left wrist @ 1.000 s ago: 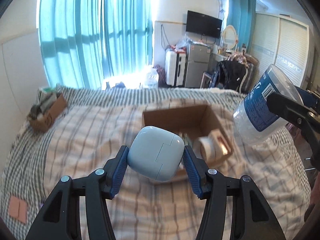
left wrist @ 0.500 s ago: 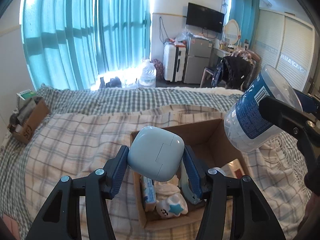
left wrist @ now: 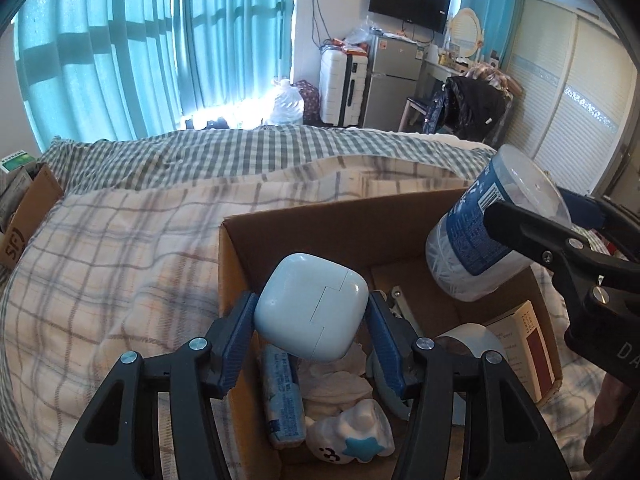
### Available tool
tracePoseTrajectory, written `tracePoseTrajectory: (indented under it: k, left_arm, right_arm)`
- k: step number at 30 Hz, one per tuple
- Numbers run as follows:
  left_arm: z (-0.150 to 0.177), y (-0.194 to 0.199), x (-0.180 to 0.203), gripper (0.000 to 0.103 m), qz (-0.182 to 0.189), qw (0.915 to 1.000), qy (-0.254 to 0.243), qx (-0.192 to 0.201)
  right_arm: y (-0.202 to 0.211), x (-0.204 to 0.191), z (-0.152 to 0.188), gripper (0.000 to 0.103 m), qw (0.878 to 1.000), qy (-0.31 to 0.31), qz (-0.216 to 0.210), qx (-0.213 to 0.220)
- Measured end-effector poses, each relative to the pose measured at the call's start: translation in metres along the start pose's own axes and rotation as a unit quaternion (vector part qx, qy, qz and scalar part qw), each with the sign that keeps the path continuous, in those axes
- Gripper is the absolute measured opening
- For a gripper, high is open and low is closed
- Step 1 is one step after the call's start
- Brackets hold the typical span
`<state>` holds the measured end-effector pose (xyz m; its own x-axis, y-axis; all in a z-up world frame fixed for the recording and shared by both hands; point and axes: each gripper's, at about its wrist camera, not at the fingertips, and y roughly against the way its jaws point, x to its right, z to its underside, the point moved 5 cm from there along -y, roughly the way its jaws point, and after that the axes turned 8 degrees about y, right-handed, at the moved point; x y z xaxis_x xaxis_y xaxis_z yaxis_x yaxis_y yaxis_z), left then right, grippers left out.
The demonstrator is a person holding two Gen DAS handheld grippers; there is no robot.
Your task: Organize objects
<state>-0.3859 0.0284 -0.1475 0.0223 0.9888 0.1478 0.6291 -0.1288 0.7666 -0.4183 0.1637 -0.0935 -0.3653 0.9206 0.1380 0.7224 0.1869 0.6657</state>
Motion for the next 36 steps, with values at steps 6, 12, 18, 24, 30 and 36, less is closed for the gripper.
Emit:
tracePoseTrajectory:
  k: [6,12,18,24,30,36]
  left_arm:
    - [-0.009,0.034,0.012,0.082,0.009,0.9995,0.004,0.029]
    - [-0.026,0.102,0.024,0.094,0.013,0.9967,0.004,0.08]
    - [-0.038,0.186,0.028,0.103,0.013,0.9882,0.011,0.152]
    - [-0.035,0.256,0.026,0.103,0.009,0.979,0.006,0.204]
    - [-0.01,0.306,0.017,0.103,-0.007,0.9645,-0.001,0.264]
    - [0.029,0.301,0.014,0.103,0.004,0.9657,-0.003,0.26]
  right_arm:
    - [0.043,-0.003,-0.014,0.074,0.999,-0.012,0.007,0.031]
    - [0.132,0.003,-0.035,0.082,0.996,-0.012,0.043,0.074]
    - [0.225,0.001,-0.047,0.086,0.991,0.0,0.081,0.11]
    - [0.31,-0.015,-0.045,0.092,0.982,-0.004,0.104,0.16]
    - [0.356,-0.031,-0.02,0.103,0.973,-0.006,0.133,0.187]
    - [0.337,-0.037,0.02,0.103,0.974,-0.023,0.141,0.176]
